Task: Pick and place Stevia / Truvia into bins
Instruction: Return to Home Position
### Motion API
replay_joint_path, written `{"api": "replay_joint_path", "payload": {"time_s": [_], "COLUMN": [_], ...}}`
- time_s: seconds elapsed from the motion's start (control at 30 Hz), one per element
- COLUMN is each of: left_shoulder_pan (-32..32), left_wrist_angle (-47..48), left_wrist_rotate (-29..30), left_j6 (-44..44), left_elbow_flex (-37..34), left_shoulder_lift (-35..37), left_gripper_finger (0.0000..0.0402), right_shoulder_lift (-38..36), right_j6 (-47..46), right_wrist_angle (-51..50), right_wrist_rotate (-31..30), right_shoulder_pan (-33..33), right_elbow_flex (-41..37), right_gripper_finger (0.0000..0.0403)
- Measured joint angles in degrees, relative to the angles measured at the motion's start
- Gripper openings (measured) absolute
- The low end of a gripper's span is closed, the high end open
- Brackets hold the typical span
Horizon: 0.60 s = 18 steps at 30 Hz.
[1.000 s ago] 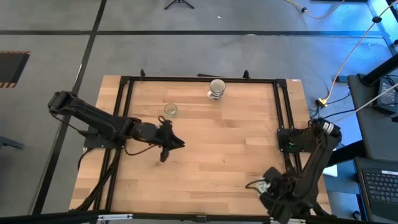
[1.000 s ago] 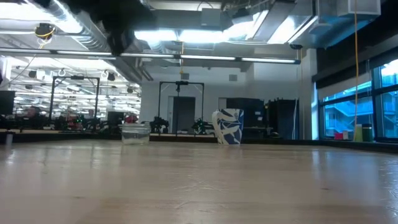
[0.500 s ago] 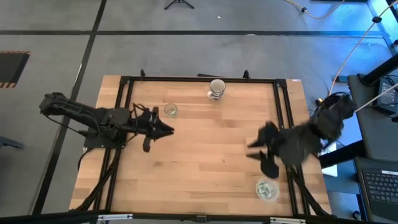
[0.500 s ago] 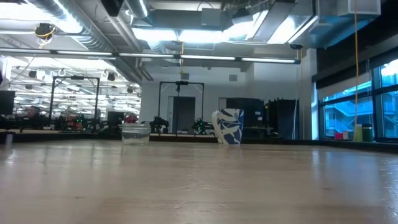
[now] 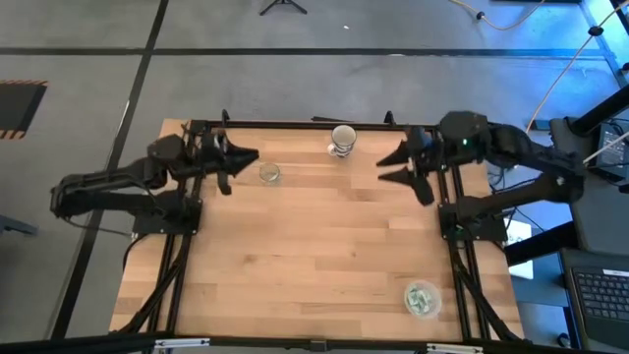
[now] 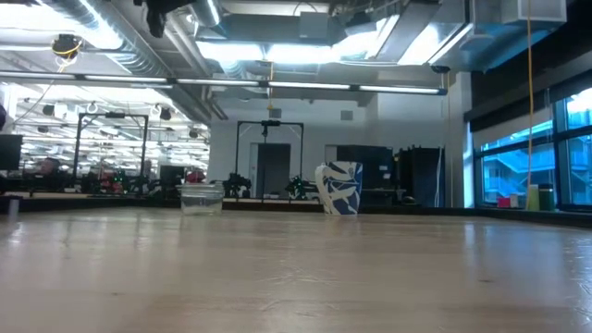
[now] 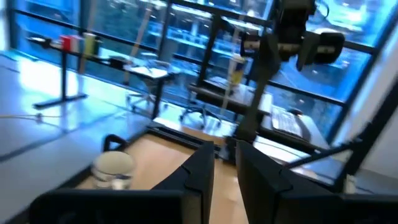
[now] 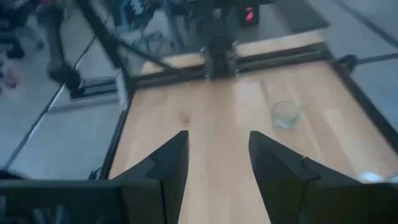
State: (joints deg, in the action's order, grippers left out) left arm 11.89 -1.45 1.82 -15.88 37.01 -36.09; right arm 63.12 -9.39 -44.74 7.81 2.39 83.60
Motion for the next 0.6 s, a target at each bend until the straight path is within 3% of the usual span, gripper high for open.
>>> {"api": "replay_joint_path", "payload": {"time_s": [0.13,0.23,0.4,0.6], "left_shoulder_pan": [6.23,8.85,9.92,9.94], "left_wrist_angle": [3.6,6.04,7.44,-0.52], "left_wrist_rotate": [-2.86,-6.03,-3.62,-2.96], "left_j6": [-0.02,-0.72,-0.82,-2.17], "left_elbow_flex": [0.0,0.0,-1.25,-10.16], "left_shoulder_lift": [2.71,4.46,10.54,19.17], "left_gripper_finger": [0.0063,0.0063,0.0063,0.0063], "right_shoulder_lift": [-6.71,-13.04,-26.61,-39.18], "right_j6": [0.92,0.58,-4.23,-8.18], "right_wrist_angle": [6.24,8.53,15.23,22.13], "right_wrist_rotate": [5.81,7.15,1.45,-0.69], "right_shoulder_pan": [8.79,11.84,13.48,13.49], "right_elbow_flex": [-9.33,-15.41,-27.38,-39.41], "right_gripper_finger": [0.0171,0.0171,0.0171,0.0171]}}
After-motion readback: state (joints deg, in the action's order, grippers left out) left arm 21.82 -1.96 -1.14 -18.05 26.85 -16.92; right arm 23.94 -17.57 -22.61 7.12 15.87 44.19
